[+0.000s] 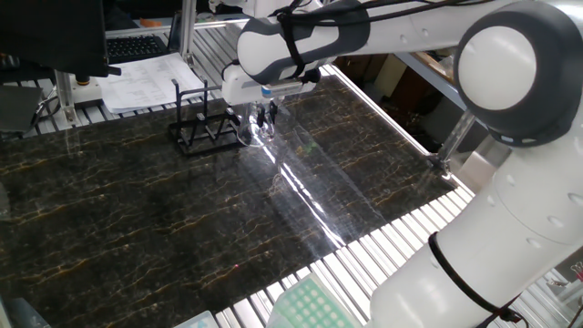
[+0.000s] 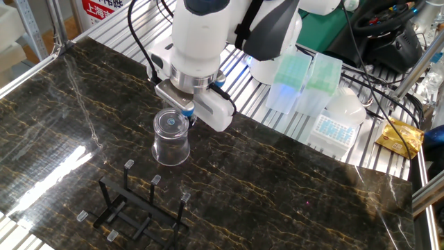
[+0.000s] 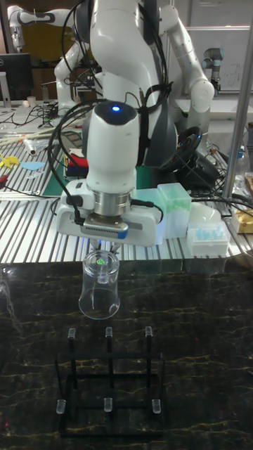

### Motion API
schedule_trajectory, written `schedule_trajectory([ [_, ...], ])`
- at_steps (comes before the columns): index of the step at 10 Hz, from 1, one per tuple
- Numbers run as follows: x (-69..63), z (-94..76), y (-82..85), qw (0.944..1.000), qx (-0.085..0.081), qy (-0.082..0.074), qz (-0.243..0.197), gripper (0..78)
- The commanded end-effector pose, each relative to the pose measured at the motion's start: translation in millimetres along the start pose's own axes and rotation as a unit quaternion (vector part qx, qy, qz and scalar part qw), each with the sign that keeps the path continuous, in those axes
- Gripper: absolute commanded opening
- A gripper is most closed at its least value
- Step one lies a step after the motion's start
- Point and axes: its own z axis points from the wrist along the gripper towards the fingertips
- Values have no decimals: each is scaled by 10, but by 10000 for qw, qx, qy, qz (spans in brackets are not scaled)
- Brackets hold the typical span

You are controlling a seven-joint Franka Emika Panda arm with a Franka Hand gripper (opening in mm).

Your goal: Take the cup off the cup rack

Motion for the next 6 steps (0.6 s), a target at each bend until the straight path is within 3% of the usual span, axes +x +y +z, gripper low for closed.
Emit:
schedule_trajectory([
  [1, 114, 166, -90, 9998, -168, 115, -71, 11],
  [4, 132, 223, -105, 9990, -316, 263, -149, 11],
  [6, 102, 295, -50, 9989, -348, 255, -205, 11],
])
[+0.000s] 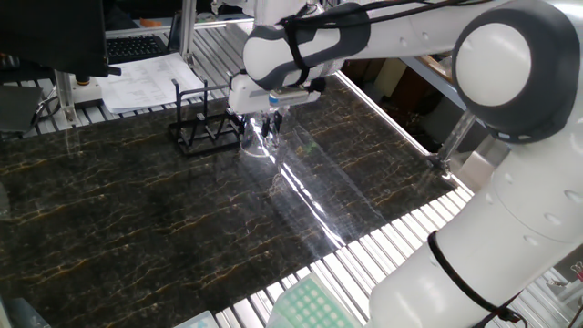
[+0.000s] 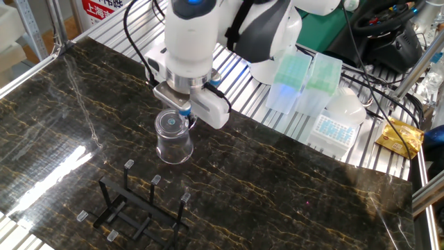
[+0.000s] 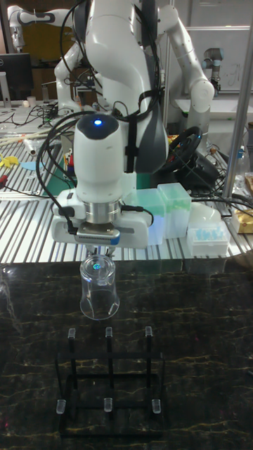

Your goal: Take the cup off the cup rack

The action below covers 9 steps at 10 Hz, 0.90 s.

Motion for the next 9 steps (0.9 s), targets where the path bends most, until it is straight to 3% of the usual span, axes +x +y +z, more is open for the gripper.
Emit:
schedule_trajectory([
  [1, -80, 142, 92, 9999, -66, -44, -87, 11],
  [4, -159, 359, 206, 9998, -80, -130, -113, 11],
  [5, -159, 359, 206, 9998, -80, -130, -113, 11],
  [6, -186, 464, 251, 9997, -158, -121, -158, 11],
  [9, -179, 596, 300, 9995, -186, -162, -180, 11],
])
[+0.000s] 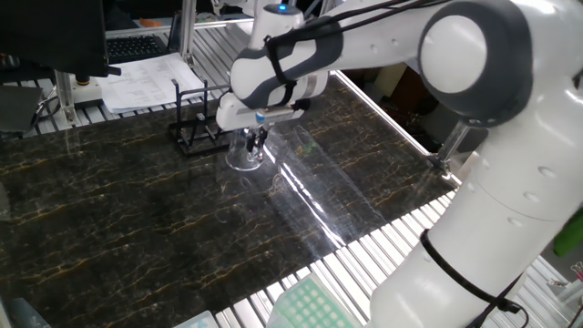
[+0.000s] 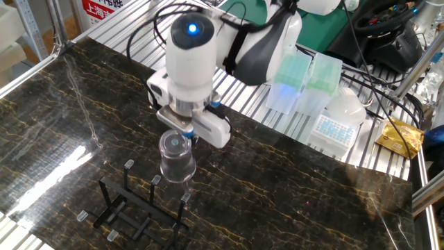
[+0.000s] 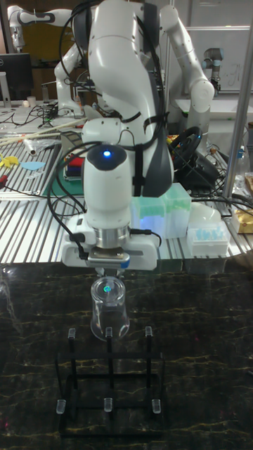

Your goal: Take the cup off the cup rack

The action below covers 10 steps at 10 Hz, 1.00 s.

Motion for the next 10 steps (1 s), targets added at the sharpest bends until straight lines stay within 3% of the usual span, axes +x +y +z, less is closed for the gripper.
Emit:
schedule_trajectory([
  [1, -10, 107, 52, 10000, -29, -92, -14, 11],
  [4, -7, 240, 87, 9999, -9, -170, -8, 11],
  [10, 42, 333, 92, 9997, -13, -239, -31, 11],
])
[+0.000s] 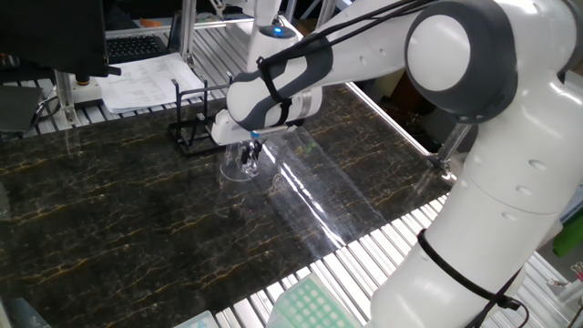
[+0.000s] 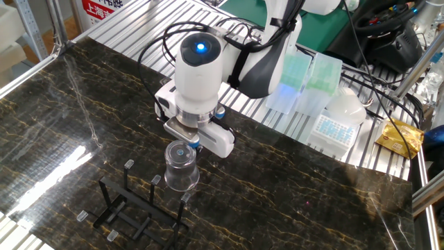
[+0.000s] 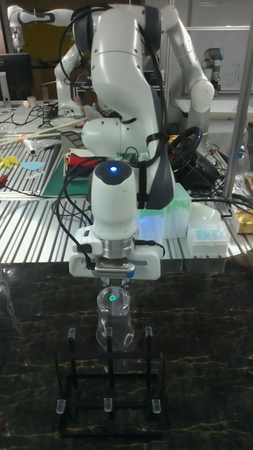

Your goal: Take the cup off the cup rack

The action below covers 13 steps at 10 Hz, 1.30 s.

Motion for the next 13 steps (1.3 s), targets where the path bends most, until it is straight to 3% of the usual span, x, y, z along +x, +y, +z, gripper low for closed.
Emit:
schedule_trajectory([
  [1, -11, 40, -3, 10000, -7, -66, -18, 11],
  [2, -11, 40, -3, 10000, -7, -67, -18, 11],
  [6, -22, 112, 3, 9994, 12, -331, 95, 11],
  [13, -32, 190, -5, 9990, 1, -418, 122, 11],
])
